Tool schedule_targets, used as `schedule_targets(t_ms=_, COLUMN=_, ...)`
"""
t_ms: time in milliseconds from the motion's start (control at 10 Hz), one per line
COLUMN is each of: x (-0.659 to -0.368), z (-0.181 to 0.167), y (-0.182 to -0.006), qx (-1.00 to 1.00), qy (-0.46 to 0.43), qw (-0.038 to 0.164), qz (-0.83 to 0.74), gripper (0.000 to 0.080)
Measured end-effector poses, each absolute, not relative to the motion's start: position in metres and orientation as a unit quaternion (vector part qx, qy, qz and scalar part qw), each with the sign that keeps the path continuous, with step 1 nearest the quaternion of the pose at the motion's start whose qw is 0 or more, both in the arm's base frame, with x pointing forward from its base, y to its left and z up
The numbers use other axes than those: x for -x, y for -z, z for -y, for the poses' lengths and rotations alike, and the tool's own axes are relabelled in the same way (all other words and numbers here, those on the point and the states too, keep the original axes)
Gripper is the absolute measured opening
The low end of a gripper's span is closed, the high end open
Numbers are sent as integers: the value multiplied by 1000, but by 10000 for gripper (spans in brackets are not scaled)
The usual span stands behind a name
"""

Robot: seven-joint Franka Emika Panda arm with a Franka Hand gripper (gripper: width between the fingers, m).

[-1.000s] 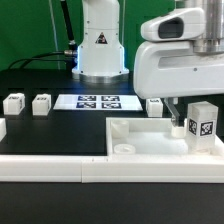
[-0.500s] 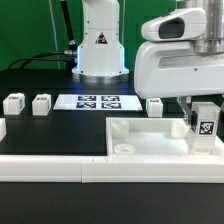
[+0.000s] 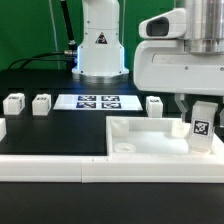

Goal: Assemble square table

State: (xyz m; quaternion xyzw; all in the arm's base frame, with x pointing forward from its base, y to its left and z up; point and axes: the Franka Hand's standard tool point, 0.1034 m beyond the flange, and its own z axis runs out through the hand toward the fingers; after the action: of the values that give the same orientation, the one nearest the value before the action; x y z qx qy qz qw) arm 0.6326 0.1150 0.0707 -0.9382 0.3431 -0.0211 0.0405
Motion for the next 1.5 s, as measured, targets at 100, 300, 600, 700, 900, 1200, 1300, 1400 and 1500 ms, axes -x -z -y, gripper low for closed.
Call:
schedule_targets(t_ms=100, x=-633, z=-111, y=-70, qx=900, qy=10, qw=57, qz=-432, gripper=294)
schedule_targets(t_ms=300, x=-632, z=-111, y=-70, qx=868, qy=0, qw=65, qz=-492, gripper=294)
schedule_targets(t_ms=600, x=-632, z=-111, y=-70, qx=823, qy=-7, qw=65, qz=-565, gripper=294)
schedule_targets(t_ms=700, x=-631, z=-111, y=-70, qx=806, qy=-9, qw=65, qz=-588, gripper=294)
schedule_targets(t_ms=900, x=-630, z=-111, y=-69, qx=744, qy=-19, qw=63, qz=-665, gripper=294)
schedule_targets(t_ms=1200, x=-629, z=-113, y=-69, qx=687, qy=-38, qw=67, qz=-723, gripper=294)
schedule_targets(t_ms=1300, x=-628, z=-115, y=-68, qx=690, qy=-37, qw=68, qz=-720, gripper=294)
schedule_targets(t_ms=1400, x=-627, z=-116, y=-66, qx=732, qy=-29, qw=70, qz=-677, gripper=461)
schedule_targets(t_ms=1500, x=-627, z=-114, y=-66, qx=792, qy=-22, qw=72, qz=-606, gripper=604)
